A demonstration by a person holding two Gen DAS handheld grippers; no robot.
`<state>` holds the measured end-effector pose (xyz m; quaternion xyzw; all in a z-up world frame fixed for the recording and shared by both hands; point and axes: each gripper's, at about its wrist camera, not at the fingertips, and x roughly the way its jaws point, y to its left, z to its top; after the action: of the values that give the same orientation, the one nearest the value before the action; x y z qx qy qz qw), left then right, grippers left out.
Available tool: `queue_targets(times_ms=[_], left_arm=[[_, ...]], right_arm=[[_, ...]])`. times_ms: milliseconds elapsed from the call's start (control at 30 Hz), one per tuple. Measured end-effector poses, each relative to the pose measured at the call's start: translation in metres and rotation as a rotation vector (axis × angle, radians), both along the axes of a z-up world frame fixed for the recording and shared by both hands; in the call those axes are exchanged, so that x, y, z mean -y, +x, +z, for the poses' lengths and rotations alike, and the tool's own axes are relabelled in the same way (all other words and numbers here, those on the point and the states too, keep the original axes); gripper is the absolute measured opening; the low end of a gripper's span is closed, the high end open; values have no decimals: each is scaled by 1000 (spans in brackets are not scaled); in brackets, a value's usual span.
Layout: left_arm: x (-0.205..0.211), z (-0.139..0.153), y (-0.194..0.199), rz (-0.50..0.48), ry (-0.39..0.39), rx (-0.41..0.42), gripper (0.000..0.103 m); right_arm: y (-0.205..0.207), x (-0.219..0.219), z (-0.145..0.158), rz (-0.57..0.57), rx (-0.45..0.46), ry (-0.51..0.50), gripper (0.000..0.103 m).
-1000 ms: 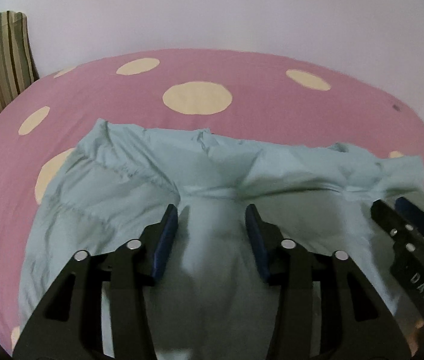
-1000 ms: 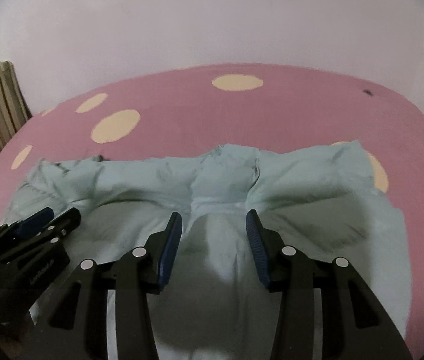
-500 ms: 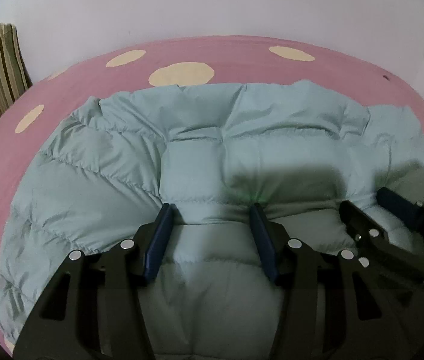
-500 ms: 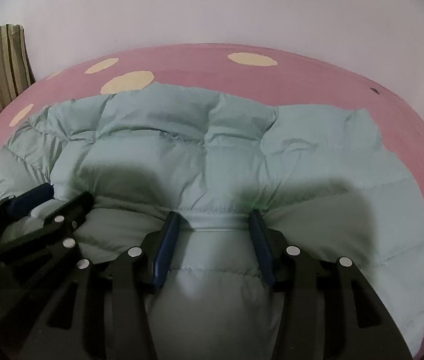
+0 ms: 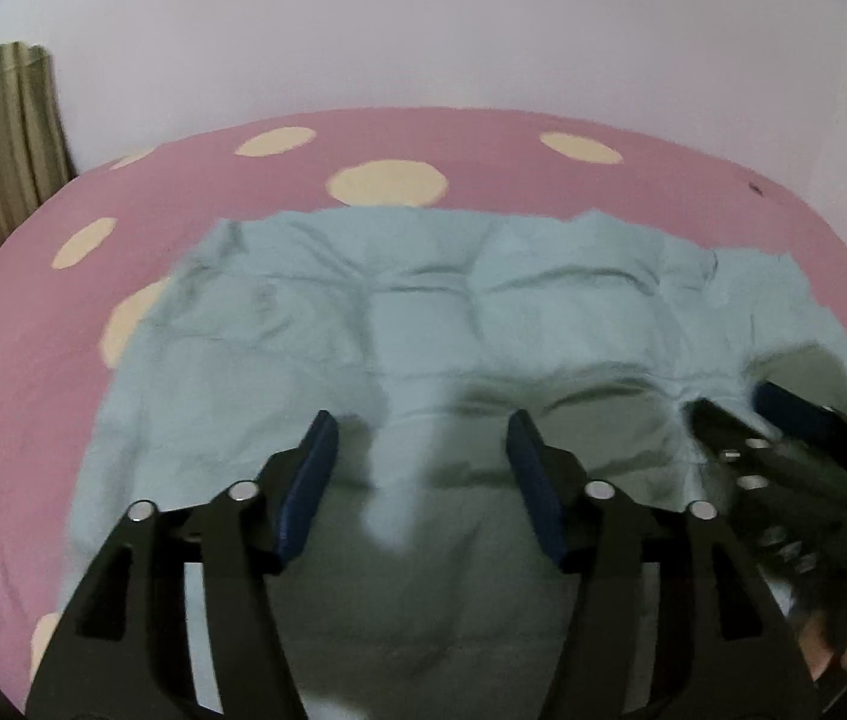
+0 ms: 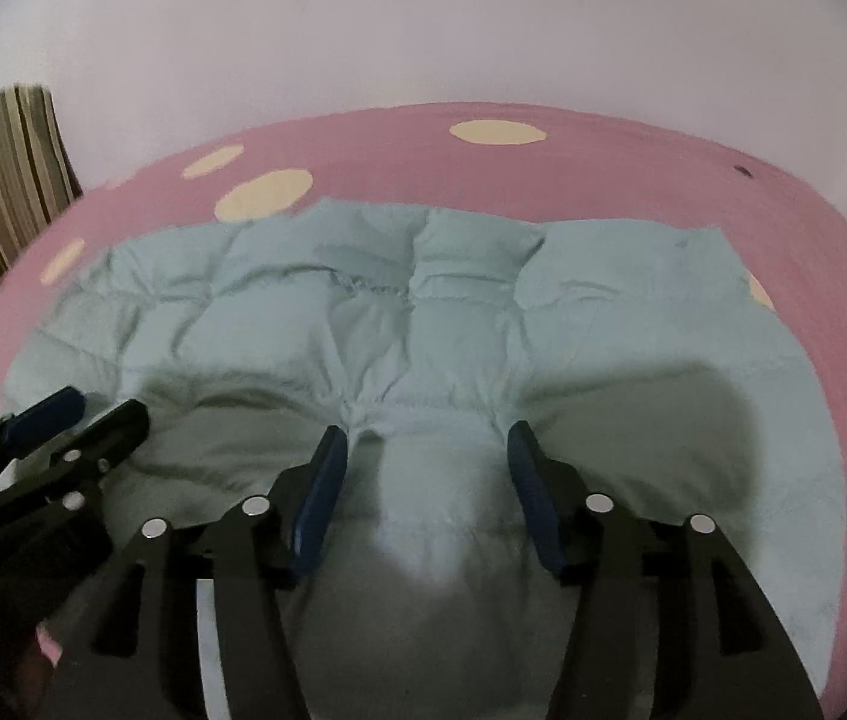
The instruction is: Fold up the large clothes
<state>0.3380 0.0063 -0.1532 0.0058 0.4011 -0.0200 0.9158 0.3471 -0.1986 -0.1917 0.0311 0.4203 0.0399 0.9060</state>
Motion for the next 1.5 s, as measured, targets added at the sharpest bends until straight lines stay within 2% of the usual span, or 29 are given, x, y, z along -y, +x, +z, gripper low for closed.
queue_targets(times_ms=[67, 267, 333, 433, 567, 800, 867, 933, 1000, 1033, 1067, 1133, 1200, 1333, 1500], left_arm=[[-16, 6, -6, 27, -6, 10, 60], [-78, 8, -34, 143, -19, 7, 70], [-102, 4, -46, 215, -31, -9, 78], [-133, -5, -63, 281, -97, -37, 82], [-153, -21, -72, 279, -214, -88, 86], [-148, -33, -63, 203, -385, -126, 87], [-147, -36, -62, 215, -390, -123, 86], [-143, -37, -58, 225, -362, -115, 77], [-139, -38, -56, 215, -357, -116, 52], [-137, -39, -55, 209, -367, -119, 49], [-137, -38, -53, 213, -362, -120, 45], [-131, -36, -52, 204, -344, -107, 31], [-128, -33, -53, 192, -334, -90, 18], [-127, -23, -58, 185, -337, -60, 12], [-138, -5, -76, 178, -327, -16, 10]], right_arm=[[-10, 8, 6, -16, 20, 7, 58], [-43, 50, 20, -94, 50, 8, 73], [-57, 68, 23, -128, 47, 15, 77], [-68, 89, 19, -157, 12, 22, 78], [-77, 111, 2, -213, -32, 28, 78], [-69, 127, -17, -235, -90, 137, 82], [-67, 129, -22, -238, -103, 153, 83], [-69, 132, -26, -240, -110, 171, 83], [-76, 136, -27, -236, -113, 168, 80], [-75, 133, -28, -225, -114, 167, 68], [-76, 133, -28, -213, -114, 180, 62], [-78, 132, -27, -202, -115, 202, 44], [-78, 128, -26, -187, -113, 222, 35], [-82, 124, -20, -181, -90, 239, 20], [-94, 117, -7, -155, -67, 264, 17]])
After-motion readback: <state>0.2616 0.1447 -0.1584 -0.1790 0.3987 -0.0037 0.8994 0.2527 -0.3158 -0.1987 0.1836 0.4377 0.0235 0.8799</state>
